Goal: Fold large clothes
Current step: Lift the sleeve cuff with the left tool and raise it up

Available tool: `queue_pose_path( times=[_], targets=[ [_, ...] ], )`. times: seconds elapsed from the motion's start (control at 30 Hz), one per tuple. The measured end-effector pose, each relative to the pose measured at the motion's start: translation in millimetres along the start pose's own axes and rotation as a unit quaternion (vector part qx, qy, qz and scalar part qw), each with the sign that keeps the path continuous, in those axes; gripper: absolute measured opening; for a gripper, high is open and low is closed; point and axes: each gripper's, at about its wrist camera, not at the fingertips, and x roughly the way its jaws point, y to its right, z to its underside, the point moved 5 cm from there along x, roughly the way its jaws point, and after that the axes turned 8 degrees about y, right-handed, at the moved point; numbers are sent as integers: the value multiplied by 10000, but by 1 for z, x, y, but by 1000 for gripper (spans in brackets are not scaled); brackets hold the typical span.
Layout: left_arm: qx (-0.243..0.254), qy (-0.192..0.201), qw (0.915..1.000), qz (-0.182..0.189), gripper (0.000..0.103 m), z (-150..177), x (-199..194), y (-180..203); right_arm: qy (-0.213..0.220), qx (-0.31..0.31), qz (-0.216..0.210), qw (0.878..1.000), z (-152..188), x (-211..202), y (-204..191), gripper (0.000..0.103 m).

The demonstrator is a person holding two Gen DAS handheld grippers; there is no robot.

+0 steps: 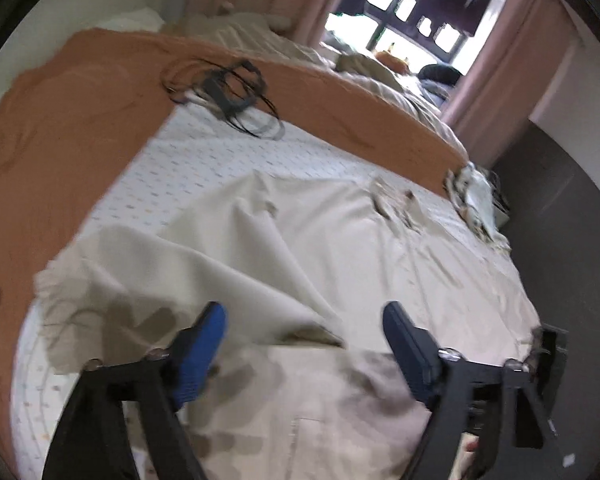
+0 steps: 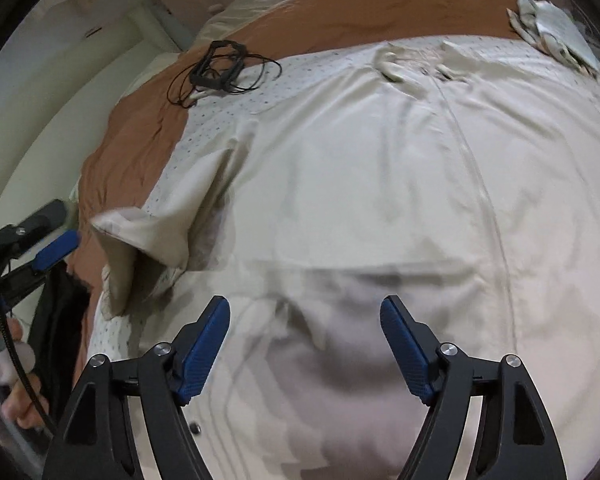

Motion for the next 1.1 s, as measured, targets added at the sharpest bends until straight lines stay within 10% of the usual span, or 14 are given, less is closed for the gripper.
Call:
queue_pose_path(
  times=[0.77,0.9,0.97,1.1],
  targets=[
    [-1162,-455,9643,-2335,84,45,27,-205,286,462,115,9985,-18,-24,47,78],
    [-1018,-591,9598,-2548,67,55,42,-210,313,542,128,9980,-23,-27,53,78],
    [-731,-626,9564,-2758,42,53,42,-203,319,581,164,9977,-25,-26,57,78],
    [-319,-543,9587,-2774,34,41,35,-183,304,700,117,9970,-23,-28,62,78]
  ],
)
